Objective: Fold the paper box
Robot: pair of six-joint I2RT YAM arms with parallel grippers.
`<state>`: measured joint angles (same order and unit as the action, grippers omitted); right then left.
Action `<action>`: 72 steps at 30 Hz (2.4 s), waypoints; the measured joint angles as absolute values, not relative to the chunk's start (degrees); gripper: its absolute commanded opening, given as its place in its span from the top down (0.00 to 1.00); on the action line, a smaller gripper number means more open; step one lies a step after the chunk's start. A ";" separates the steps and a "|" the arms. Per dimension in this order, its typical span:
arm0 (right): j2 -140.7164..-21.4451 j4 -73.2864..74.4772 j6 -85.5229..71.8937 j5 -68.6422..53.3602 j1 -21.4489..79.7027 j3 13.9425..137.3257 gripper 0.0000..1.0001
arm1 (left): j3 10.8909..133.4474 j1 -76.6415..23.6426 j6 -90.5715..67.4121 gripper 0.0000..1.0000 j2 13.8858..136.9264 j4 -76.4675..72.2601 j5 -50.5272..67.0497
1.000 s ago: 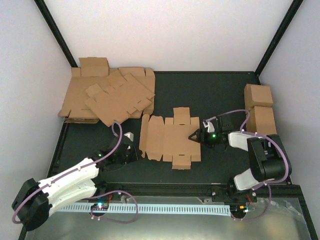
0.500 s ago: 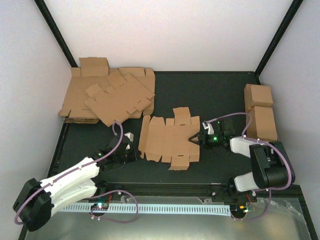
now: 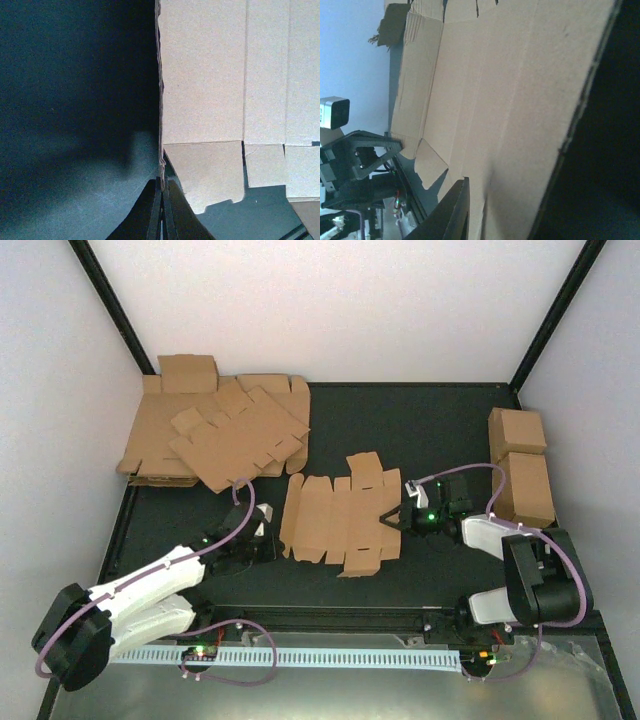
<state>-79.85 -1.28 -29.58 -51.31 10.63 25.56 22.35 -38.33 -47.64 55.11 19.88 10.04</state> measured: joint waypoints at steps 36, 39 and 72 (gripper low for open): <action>-77.93 9.56 -23.18 -45.54 10.63 26.79 0.89 | 24.10 -25.28 -39.83 0.37 67.37 16.23 19.59; -77.93 9.82 -23.03 -45.41 10.63 26.79 0.89 | 24.12 -25.06 -40.16 0.40 69.73 13.06 23.35; -74.00 13.39 -23.27 -41.34 10.85 27.92 0.64 | 26.30 -24.01 -35.31 0.98 71.11 6.28 28.62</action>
